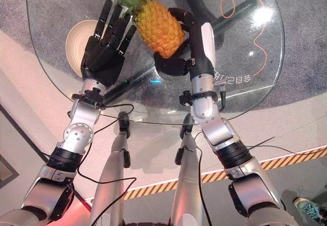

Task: Pick up the fruit to the plate

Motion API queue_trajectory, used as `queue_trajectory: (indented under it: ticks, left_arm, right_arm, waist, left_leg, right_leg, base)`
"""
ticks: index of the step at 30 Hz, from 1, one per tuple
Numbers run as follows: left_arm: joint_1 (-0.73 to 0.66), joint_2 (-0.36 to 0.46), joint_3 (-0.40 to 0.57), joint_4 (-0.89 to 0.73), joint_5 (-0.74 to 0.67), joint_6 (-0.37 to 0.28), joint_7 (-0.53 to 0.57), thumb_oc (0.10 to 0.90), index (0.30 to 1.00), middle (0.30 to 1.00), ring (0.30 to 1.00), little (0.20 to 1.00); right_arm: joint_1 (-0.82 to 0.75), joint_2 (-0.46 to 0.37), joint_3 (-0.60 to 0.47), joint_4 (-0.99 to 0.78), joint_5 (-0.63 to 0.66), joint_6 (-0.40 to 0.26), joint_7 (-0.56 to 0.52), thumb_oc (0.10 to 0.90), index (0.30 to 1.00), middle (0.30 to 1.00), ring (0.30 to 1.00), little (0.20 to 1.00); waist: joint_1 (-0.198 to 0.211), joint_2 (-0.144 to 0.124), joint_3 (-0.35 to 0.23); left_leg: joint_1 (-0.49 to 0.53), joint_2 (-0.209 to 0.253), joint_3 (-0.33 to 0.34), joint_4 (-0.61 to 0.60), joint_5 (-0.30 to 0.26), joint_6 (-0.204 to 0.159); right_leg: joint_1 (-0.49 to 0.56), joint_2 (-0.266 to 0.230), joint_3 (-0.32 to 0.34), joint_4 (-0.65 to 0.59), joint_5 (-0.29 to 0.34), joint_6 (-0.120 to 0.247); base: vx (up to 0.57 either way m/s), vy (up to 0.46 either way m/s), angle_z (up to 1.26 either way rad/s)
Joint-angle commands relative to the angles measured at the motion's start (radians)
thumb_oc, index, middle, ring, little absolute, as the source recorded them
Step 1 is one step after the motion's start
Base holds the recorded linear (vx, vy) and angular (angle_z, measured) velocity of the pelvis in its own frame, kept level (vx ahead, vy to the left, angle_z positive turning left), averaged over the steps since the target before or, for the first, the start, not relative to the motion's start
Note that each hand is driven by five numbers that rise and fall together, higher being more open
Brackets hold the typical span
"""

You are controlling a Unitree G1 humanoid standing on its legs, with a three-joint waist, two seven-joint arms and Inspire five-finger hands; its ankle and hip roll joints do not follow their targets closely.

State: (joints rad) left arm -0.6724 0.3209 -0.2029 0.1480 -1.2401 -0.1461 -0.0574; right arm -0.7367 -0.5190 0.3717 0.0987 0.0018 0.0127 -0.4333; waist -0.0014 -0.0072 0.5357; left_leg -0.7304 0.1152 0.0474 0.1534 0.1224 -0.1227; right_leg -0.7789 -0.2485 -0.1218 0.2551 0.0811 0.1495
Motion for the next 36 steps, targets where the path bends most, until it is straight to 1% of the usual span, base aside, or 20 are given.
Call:
queue_trajectory:
  ticks: [1, 12, 20, 23, 26, 30, 36]
  left_arm:
    - [-0.105, -0.026, -0.023, -0.152, 0.009, -0.057, -0.072, 0.8, 0.9, 0.9, 0.9, 0.9]
    - [-0.105, -0.03, -0.032, -0.159, 0.004, -0.064, -0.082, 0.8, 0.9, 0.9, 0.9, 0.9]
    - [-0.102, -0.033, -0.037, -0.162, 0.02, -0.081, -0.058, 0.8, 0.9, 0.9, 0.9, 0.9]
    - [-0.102, -0.033, -0.034, -0.161, 0.042, -0.095, -0.023, 0.8, 0.9, 0.9, 0.9, 0.9]
    - [-0.102, -0.029, -0.03, -0.151, 0.109, -0.14, 0.054, 0.8, 0.9, 0.9, 0.9, 0.9]
    - [-0.097, -0.027, -0.019, -0.143, 0.151, -0.169, 0.106, 0.8, 0.9, 0.9, 0.9, 0.9]
    - [-0.091, -0.031, -0.001, -0.147, 0.181, -0.187, 0.172, 0.8, 0.9, 0.9, 0.9, 0.9]
  right_arm:
    - [-0.14, -0.02, 0.069, -0.23, -0.034, -0.101, 0.055, 0.1, 0.3, 0.3, 0.3, 0.2]
    - [-0.146, -0.023, 0.096, -0.231, -0.025, -0.086, 0.08, 0.1, 0.3, 0.3, 0.3, 0.2]
    - [-0.144, -0.023, 0.109, -0.235, -0.029, -0.089, 0.081, 0.1, 0.3, 0.3, 0.3, 0.2]
    - [-0.146, -0.021, 0.109, -0.236, -0.031, -0.089, 0.078, 0.1, 0.3, 0.3, 0.3, 0.2]
    - [-0.148, -0.022, 0.106, -0.243, -0.033, -0.092, 0.059, 0.1, 0.3, 0.3, 0.3, 0.2]
    - [-0.145, -0.027, 0.093, -0.245, -0.034, -0.102, 0.034, 0.1, 0.3, 0.3, 0.3, 0.2]
    - [-0.14, -0.026, 0.069, -0.249, -0.041, -0.118, 0.011, 0.1, 0.3, 0.3, 0.3, 0.2]
  waist:
    - [-0.007, 0.004, -0.016]
    - [-0.006, 0.007, -0.016]
    - [-0.005, 0.005, -0.016]
    - [-0.003, 0.005, -0.016]
    - [-0.003, 0.005, -0.016]
    - [-0.001, 0.004, -0.016]
    - [0.001, 0.001, -0.016]
  left_leg:
    - [-0.004, -0.047, 0.017, 0.038, -0.051, 0.021]
    - [-0.009, -0.05, 0.016, 0.037, -0.047, 0.021]
    - [-0.009, -0.05, 0.015, 0.037, -0.047, 0.021]
    - [-0.008, -0.051, 0.014, 0.037, -0.046, 0.021]
    - [-0.008, -0.052, 0.012, 0.035, -0.046, 0.021]
    - [-0.009, -0.054, 0.01, 0.037, -0.046, 0.022]
    - [-0.014, -0.055, 0.007, 0.041, -0.046, 0.021]
  right_leg:
    - [0.05, 0.015, -0.044, -0.08, 0.032, 0.009]
    - [0.044, 0.015, -0.044, -0.08, 0.035, 0.007]
    - [0.047, 0.015, -0.045, -0.081, 0.035, 0.006]
    - [0.049, 0.016, -0.045, -0.082, 0.034, 0.005]
    - [0.05, 0.017, -0.045, -0.083, 0.033, 0.005]
    - [0.049, 0.018, -0.046, -0.081, 0.032, 0.005]
    - [0.047, 0.02, -0.049, -0.077, 0.029, 0.005]
  base:
    - [0.0, 0.0, 0.0]
    - [0.0, 0.0, 0.0]
    - [0.0, 0.0, 0.0]
    - [0.0, 0.0, 0.0]
    - [0.0, 0.0, 0.0]
    - [0.0, 0.0, 0.0]
    - [0.0, 0.0, 0.0]
